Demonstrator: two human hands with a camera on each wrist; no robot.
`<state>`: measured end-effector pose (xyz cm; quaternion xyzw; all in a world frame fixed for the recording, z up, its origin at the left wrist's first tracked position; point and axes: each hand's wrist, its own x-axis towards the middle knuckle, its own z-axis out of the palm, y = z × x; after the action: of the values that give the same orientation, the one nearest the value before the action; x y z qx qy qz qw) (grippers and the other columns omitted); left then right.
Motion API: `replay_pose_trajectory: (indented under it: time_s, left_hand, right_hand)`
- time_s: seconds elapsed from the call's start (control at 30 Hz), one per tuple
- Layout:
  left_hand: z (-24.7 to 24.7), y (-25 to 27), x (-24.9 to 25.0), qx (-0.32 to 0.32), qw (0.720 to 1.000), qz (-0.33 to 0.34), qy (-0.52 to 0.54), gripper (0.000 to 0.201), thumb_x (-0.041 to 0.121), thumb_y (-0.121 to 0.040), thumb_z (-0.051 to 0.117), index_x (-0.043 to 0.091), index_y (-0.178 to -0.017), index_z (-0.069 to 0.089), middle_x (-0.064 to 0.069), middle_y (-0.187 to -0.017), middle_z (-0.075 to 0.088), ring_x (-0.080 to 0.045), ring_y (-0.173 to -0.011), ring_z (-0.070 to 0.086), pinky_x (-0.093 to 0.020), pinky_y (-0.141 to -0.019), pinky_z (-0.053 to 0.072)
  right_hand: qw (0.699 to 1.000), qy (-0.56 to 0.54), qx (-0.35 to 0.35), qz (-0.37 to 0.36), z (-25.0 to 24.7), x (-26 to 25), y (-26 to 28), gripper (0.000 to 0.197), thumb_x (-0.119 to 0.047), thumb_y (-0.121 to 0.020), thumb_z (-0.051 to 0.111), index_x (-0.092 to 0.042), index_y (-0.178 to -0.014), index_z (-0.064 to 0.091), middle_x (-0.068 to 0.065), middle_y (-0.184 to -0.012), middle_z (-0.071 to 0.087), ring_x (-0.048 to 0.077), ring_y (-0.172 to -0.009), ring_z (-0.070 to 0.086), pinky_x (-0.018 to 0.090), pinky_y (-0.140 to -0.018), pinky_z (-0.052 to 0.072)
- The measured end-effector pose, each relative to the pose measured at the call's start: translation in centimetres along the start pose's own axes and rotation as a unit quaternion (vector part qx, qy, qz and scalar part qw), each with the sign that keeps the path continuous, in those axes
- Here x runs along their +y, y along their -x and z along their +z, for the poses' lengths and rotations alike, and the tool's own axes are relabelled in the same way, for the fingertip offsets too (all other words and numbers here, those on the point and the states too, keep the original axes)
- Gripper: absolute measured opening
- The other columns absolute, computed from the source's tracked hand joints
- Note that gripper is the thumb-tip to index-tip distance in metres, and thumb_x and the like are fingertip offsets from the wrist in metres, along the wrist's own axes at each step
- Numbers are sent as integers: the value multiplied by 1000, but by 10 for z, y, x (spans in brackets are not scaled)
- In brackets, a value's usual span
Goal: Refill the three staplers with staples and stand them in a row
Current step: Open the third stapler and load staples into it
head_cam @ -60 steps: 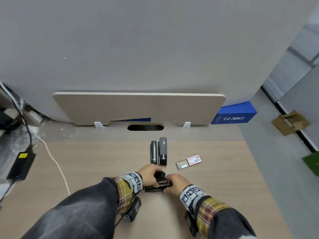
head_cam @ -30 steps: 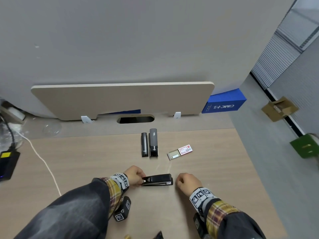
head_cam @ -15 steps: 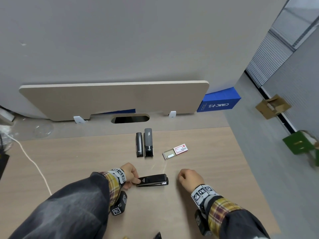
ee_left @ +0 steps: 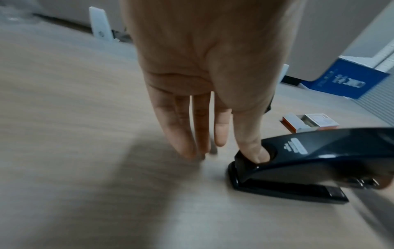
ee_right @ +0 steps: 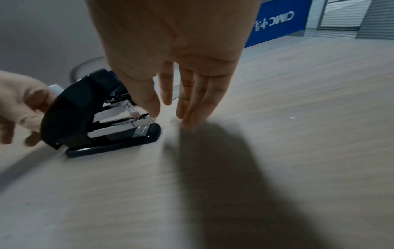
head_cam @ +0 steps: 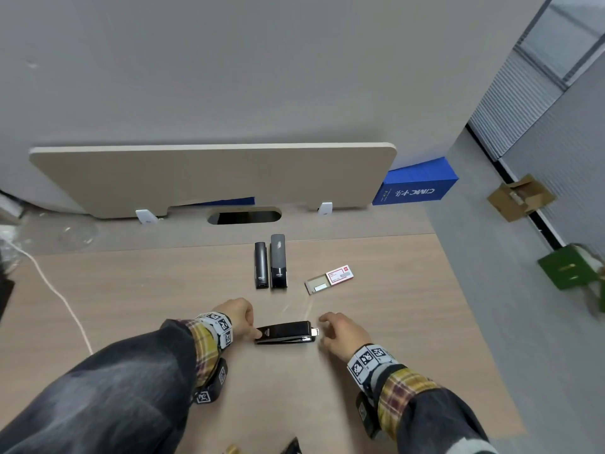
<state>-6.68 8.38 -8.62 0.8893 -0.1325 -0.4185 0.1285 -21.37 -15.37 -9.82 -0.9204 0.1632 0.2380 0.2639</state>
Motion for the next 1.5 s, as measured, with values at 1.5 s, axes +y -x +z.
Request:
replay_pose_trajectory:
  time_s: [1.5]
  left_hand:
    - [3, -46, 63, 77, 966, 161, -185, 28, 22, -80, 57, 18, -108, 54, -5, -108, 57, -27, -102, 55, -36, -80, 46]
  right_hand:
    - [992, 106, 53, 43, -63, -27, -98, 29, -41, -88, 50, -16, -99, 62, 5, -98, 69, 27, -95, 64, 33, -79, 47]
